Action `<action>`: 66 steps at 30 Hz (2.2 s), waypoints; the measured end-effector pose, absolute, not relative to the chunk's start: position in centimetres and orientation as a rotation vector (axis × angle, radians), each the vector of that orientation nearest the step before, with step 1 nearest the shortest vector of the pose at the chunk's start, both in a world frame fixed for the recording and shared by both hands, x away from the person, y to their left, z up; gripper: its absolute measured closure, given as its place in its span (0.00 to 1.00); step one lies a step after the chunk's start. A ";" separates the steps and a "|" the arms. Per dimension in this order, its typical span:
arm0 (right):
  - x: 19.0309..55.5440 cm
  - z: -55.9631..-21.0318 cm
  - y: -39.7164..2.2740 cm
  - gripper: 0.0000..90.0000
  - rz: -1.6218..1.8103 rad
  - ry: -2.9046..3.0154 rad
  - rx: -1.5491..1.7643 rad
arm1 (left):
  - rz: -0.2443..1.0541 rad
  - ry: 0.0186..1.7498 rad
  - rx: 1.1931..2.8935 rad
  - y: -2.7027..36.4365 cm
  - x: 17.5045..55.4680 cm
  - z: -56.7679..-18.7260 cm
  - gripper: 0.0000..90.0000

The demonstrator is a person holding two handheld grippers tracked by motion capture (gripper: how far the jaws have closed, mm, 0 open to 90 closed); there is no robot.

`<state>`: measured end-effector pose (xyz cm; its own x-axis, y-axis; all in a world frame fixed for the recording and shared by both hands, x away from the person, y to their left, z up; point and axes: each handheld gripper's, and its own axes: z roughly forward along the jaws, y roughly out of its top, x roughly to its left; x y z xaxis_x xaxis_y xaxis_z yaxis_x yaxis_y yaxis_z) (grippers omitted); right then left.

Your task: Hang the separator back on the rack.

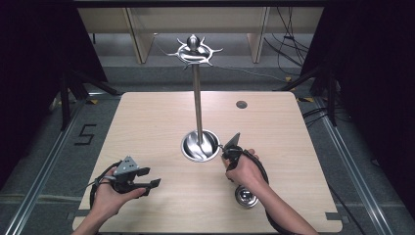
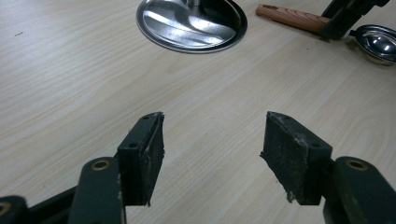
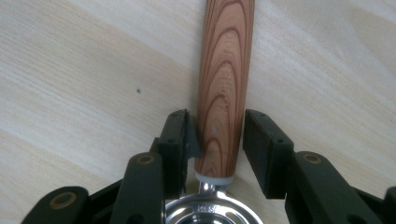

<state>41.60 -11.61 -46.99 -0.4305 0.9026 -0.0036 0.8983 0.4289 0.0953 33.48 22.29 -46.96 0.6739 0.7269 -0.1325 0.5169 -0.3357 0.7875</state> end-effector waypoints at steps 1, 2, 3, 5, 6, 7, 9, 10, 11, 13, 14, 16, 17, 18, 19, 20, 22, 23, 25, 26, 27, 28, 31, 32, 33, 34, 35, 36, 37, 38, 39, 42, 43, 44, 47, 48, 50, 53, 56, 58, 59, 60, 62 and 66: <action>41.6 -47.0 -11.7 0.68 0.118 2.615 1.640 | 0.307 0.959 2.021 22.3 33.5 -46.9 0.42; 41.5 -47.1 -11.7 0.68 0.107 2.612 1.644 | 0.307 0.959 2.021 22.3 33.5 -46.9 0.42; 41.5 -47.1 -11.7 0.68 0.107 2.612 1.644 | 0.312 0.949 2.044 22.5 33.5 -46.9 0.42; 41.4 -47.1 -11.8 0.69 0.086 2.617 1.627 | 0.311 0.949 2.045 22.5 33.5 -46.9 0.42; 41.4 -47.2 -12.0 0.69 0.090 2.625 1.630 | 0.310 0.955 2.033 22.4 33.5 -46.9 0.42; 41.4 -47.2 -12.0 0.69 0.090 2.625 1.630 | 0.306 0.960 2.020 22.3 33.5 -47.0 0.42; 41.4 -47.2 -12.0 0.68 0.091 2.626 1.637 | 0.311 0.951 2.042 22.4 33.5 -46.9 0.42; 41.5 -47.3 -12.1 0.70 0.096 2.631 1.639 | 0.324 0.950 2.039 22.4 33.5 -46.9 0.42; 41.5 -47.4 -12.1 0.72 0.098 2.639 1.642 | 0.323 0.951 2.038 22.4 33.5 -46.9 0.42; 41.5 -47.4 -12.2 0.74 0.098 2.653 1.636 | 0.323 0.953 2.036 22.4 33.5 -47.0 0.42; 41.5 -47.4 -12.2 0.75 0.093 2.656 1.628 | 0.324 0.953 2.036 22.4 33.5 -47.0 0.42; 41.5 -47.4 -12.2 0.76 0.096 2.653 1.625 | 0.324 0.952 2.037 22.4 33.5 -47.0 0.42; 41.5 -47.4 -12.2 0.76 0.102 2.646 1.623 | 0.323 0.953 2.037 22.4 33.5 -47.0 0.42; 41.5 -47.4 -12.2 0.76 0.102 2.646 1.623 | 0.323 0.953 2.037 22.4 33.5 -47.0 0.42; 41.5 -47.4 -12.3 0.77 0.118 2.654 1.624 | 0.324 0.954 2.036 22.4 33.5 -47.0 0.42; 41.4 -47.4 -12.4 0.77 0.128 2.652 1.622 | 0.323 0.955 2.035 22.4 33.5 -47.0 0.42; 41.3 -47.4 -12.5 0.77 0.148 2.653 1.634 | 0.329 0.959 2.034 22.4 33.5 -47.0 0.41; 41.1 -47.4 -12.6 0.77 0.176 2.657 1.628 | 0.329 0.959 2.034 22.4 33.5 -47.0 0.41; 41.1 -47.4 -12.7 0.77 0.191 2.660 1.613 | 0.329 0.959 2.034 22.4 33.5 -47.0 0.41; 40.9 -47.3 -13.0 0.77 0.234 2.668 1.600 | 0.328 0.958 2.036 22.4 33.5 -47.0 0.41; 40.9 -47.3 -13.0 0.77 0.234 2.668 1.600 | 0.328 0.959 2.036 22.4 33.5 -47.0 0.41; 40.8 -47.3 -13.2 0.77 0.277 2.661 1.569 | 0.328 0.960 2.035 22.5 33.5 -47.0 0.41; 40.5 -46.9 -13.7 0.77 0.347 2.653 1.554 | 0.322 0.960 2.031 22.4 33.5 -47.0 0.41; 40.5 -46.9 -13.7 0.77 0.347 2.653 1.554 | 0.321 0.960 2.032 22.5 33.5 -47.0 0.41; 40.3 -46.8 -13.9 0.77 0.365 2.650 1.550 | 0.321 0.960 2.032 22.5 33.5 -47.0 0.41; 40.3 -46.7 -14.1 0.77 0.383 2.653 1.530 | 0.321 0.959 2.033 22.5 33.5 -47.0 0.41; 40.1 -46.5 -14.1 0.77 0.372 2.646 1.562 | 0.327 0.962 2.034 22.5 33.5 -47.0 0.41; 39.9 -46.5 -14.4 0.77 0.432 2.646 1.540 | 0.328 0.961 2.034 22.5 33.5 -47.0 0.41; 39.7 -46.2 -14.9 0.77 0.491 2.652 1.502 | 0.328 0.961 2.034 22.5 33.5 -47.0 0.41; 39.6 -46.2 -15.1 0.77 0.523 2.636 1.467 | 0.328 0.961 2.034 22.5 33.5 -47.0 0.41; 39.6 -46.2 -15.1 0.77 0.523 2.636 1.467 | 0.324 0.961 2.030 22.5 33.4 -47.0 0.41; 39.1 -45.9 -15.9 0.77 0.584 2.613 1.444 | 0.326 0.959 2.033 22.5 33.5 -47.0 0.41; 39.0 -45.9 -16.2 0.77 0.619 2.607 1.422 | 0.326 0.960 2.035 22.5 33.5 -47.0 0.41; 38.8 -45.7 -16.5 0.77 0.670 2.621 1.397 | 0.320 0.957 2.034 22.5 33.4 -47.0 0.41; 38.3 -45.5 -17.0 0.77 0.718 2.598 1.399 | 0.317 0.962 2.012 22.3 33.4 -47.1 0.41; 38.2 -45.4 -17.1 0.77 0.737 2.590 1.389 | 0.331 0.967 2.023 22.4 33.3 -47.0 0.41; 37.9 -45.2 -17.6 0.77 0.778 2.581 1.352 | 0.334 0.962 2.023 22.4 33.4 -47.0 0.41; 37.2 -44.8 -18.1 0.77 0.825 2.566 1.288 | 0.312 0.960 2.017 22.4 33.4 -46.9 0.41; 37.0 -44.7 -18.3 0.77 0.840 2.562 1.274 | 0.334 0.955 2.027 22.4 33.4 -46.9 0.41; 36.9 -44.6 -18.4 0.77 0.858 2.546 1.267 | 0.317 0.950 2.042 22.5 33.4 -46.8 0.41; 36.9 -44.5 -18.6 0.77 0.867 2.543 1.253 | 0.318 0.958 2.020 22.3 33.3 -46.9 0.41; 36.8 -44.4 -18.5 0.77 0.881 2.527 1.263 | 0.320 0.961 2.022 22.4 33.3 -46.9 0.41; 36.7 -44.0 -18.7 0.77 0.886 2.522 1.245 | 0.327 0.964 2.010 22.3 33.3 -47.0 0.41; 36.5 -43.8 -18.6 0.77 0.923 2.504 1.234 | 0.324 0.962 2.008 22.3 33.4 -47.1 0.41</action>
